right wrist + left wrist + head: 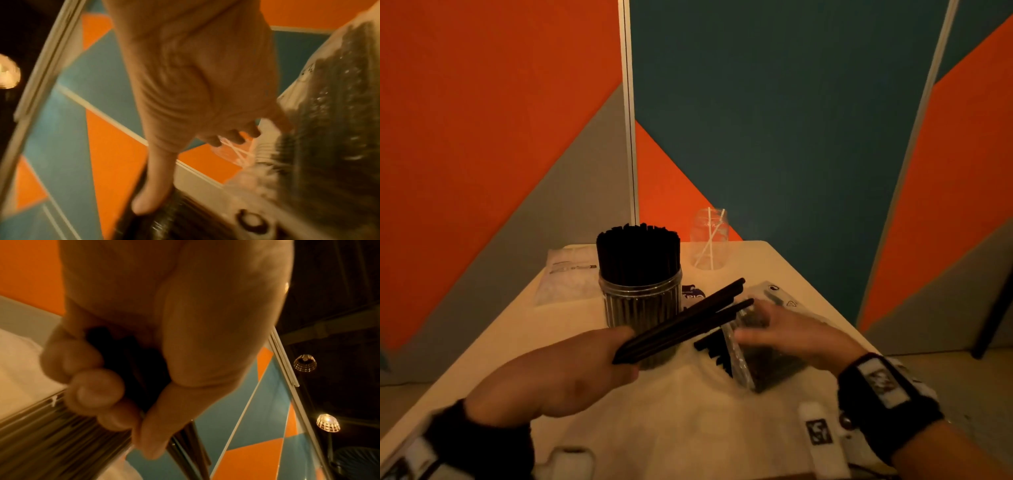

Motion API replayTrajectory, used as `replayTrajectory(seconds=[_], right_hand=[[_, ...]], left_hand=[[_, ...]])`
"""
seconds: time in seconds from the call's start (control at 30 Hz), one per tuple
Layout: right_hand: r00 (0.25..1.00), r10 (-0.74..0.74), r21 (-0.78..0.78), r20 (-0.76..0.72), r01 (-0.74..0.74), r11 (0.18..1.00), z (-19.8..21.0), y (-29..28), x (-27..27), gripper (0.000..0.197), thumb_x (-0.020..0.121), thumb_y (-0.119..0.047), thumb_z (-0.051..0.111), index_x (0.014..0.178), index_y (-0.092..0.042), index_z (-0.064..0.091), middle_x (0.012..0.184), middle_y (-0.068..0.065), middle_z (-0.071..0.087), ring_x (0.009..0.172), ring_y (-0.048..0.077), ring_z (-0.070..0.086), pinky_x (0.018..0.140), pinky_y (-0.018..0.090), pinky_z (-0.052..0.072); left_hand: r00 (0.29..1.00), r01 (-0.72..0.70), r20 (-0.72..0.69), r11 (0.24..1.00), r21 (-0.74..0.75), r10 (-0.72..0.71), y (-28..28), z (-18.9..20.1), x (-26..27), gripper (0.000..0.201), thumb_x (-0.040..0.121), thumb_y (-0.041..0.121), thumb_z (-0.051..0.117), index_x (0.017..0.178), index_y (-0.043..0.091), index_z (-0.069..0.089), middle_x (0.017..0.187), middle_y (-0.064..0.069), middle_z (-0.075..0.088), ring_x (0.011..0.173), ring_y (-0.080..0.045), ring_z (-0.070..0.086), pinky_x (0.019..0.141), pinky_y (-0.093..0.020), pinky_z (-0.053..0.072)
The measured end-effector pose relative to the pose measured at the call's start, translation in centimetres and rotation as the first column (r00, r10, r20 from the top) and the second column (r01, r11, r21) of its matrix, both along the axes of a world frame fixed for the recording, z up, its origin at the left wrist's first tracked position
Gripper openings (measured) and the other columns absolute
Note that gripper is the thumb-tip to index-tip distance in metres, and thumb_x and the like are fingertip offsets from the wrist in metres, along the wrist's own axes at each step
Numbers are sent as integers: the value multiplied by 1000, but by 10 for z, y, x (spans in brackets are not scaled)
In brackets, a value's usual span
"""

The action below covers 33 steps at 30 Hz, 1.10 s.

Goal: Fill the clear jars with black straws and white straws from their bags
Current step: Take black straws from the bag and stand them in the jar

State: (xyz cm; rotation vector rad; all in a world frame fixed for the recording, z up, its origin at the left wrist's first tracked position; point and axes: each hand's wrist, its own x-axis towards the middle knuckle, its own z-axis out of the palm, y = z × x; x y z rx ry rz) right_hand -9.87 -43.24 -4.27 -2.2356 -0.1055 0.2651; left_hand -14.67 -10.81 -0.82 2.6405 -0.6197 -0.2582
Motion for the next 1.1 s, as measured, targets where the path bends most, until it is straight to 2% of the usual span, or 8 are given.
replayTrajectory(seconds=[0.17, 0.27, 0.43, 0.6, 0.73, 0.8, 0.97, 1.1], right_hand=[[887, -203, 523, 414, -50, 851, 38, 9, -10, 64, 86, -82, 37, 125, -38, 63, 129, -12, 66, 121, 7, 60, 102, 38, 46], [785, -262, 530, 561, -97, 843, 50, 24, -11, 49, 97, -59, 38, 102, -24, 72, 97, 6, 76, 90, 21, 74, 83, 36, 57], [626, -205, 307, 752, -57, 950, 63, 47, -1, 52, 104, -41, 47, 61, -19, 67, 58, -5, 64, 51, 3, 56, 54, 13, 42], [572, 42, 71, 819, -174, 982, 68, 86, 3, 46, 102, -46, 49, 69, -21, 69, 65, -9, 64, 66, 9, 62, 66, 31, 49], [508, -123, 271, 852, -230, 935, 67, 91, 12, 43, 103, -47, 36, 96, -22, 71, 87, -13, 64, 87, 13, 64, 72, 22, 48], [515, -160, 267, 842, -139, 954, 56, 88, 18, 33, 105, -40, 40, 95, -23, 67, 91, -12, 62, 88, 11, 61, 72, 29, 50], [538, 233, -255, 810, -34, 966, 13, 98, 24, 18, 97, -31, 54, 112, -31, 63, 100, -8, 48, 97, 11, 47, 78, 30, 46], [532, 302, -383, 791, 48, 922, 6, 113, 27, 33, 91, -30, 64, 124, -30, 59, 109, -7, 46, 102, 18, 45, 80, 33, 45]], left_hand=[[984, 49, -153, 969, -241, -88, -21, -4, 5, 8, 94, 31, 61, 96, 38, 58, 80, 15, 59, 65, 0, 54, 63, -21, 48], [971, 71, -197, 950, -305, -136, -39, -6, 8, 9, 91, 28, 63, 96, 34, 57, 80, 13, 56, 69, -7, 56, 68, -31, 52], [958, 1, -259, 905, -425, -122, -67, -9, 14, 10, 91, 23, 66, 96, 25, 57, 61, 12, 59, 59, -10, 61, 64, -28, 52], [970, -77, -219, 722, -688, -105, -88, 1, 16, 11, 92, 14, 65, 95, 7, 58, 61, -8, 60, 53, -22, 59, 59, -34, 50], [981, -151, -192, 613, -776, -1, -82, 2, 17, 8, 93, 12, 65, 92, 5, 62, 64, -12, 60, 57, -26, 61, 59, -34, 49], [986, -167, -140, 546, -821, 92, -73, 4, 17, 9, 93, 13, 66, 96, 6, 63, 65, -10, 61, 61, -25, 63, 66, -39, 53], [972, -27, 56, 347, -937, 227, -58, 23, 19, 3, 92, 5, 62, 94, 2, 62, 70, -16, 66, 67, -31, 68, 73, -46, 56], [959, 69, 129, 232, -970, 252, -55, 42, 21, 4, 91, 2, 61, 94, 2, 62, 74, -19, 68, 74, -37, 70, 75, -43, 59]])
